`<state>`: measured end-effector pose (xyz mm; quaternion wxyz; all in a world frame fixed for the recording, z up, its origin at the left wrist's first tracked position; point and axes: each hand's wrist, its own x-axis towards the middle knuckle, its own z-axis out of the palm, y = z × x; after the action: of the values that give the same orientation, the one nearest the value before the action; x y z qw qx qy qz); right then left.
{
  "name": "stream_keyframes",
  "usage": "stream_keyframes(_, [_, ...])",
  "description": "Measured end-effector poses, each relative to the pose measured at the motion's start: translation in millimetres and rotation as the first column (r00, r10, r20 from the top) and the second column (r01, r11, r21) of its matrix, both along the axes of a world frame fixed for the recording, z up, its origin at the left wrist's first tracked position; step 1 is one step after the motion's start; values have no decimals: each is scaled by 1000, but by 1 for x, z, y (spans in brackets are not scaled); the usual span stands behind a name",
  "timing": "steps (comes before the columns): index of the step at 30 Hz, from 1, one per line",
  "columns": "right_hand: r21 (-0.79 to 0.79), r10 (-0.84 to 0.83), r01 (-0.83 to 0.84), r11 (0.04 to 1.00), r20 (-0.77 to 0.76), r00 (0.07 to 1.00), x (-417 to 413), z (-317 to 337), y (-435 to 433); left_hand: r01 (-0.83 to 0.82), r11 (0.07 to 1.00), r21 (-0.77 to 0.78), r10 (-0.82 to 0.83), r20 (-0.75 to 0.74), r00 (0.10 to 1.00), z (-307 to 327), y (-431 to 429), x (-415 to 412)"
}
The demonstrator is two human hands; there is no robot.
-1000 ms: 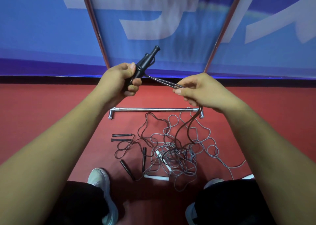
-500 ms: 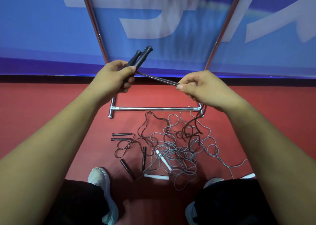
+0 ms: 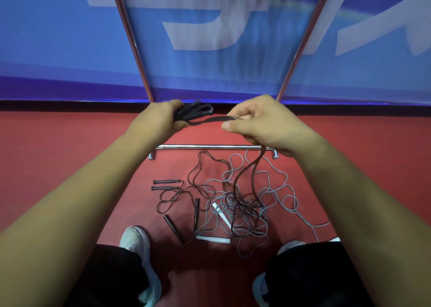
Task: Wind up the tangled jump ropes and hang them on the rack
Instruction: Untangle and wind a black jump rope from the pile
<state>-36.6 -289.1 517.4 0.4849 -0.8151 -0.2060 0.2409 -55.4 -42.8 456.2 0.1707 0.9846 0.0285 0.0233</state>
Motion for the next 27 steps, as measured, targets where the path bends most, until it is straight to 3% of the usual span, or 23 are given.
stream_keyframes(2, [-14,-72,75,997,123,990,3,-1,0,88,996,7,-87,-65,994,-6,-9,-3])
stream_keyframes(5, [-104,-97,154,983,419,903,9,0,0,228,974,13,-219,-223,950,-11,-24,-7])
stream_keyframes(9, [-81,-146,225,971,546,825,17,-4,-5,310,947,-80,-320,-311,895,-8,-41,-11])
stream_keyframes(16, [23,-298,343,939,550,780,34,-15,-18,521,838,-165,-544,-161,824,4,-46,-18])
stream_keyframes(19, [24,-305,335,942,480,823,40,-23,-23,562,777,-285,-607,-100,788,11,-47,-22])
stream_keyframes(23, [72,-312,305,950,313,897,43,-29,-30,460,709,-535,-527,31,849,20,-40,-25])
stream_keyframes(24, [54,-281,278,959,290,915,43,-30,-30,398,655,-643,-472,63,879,22,-38,-25])
stream_keyframes(27, [-79,-144,166,983,227,963,40,-32,-26,207,370,-906,-325,83,942,25,-34,-23])
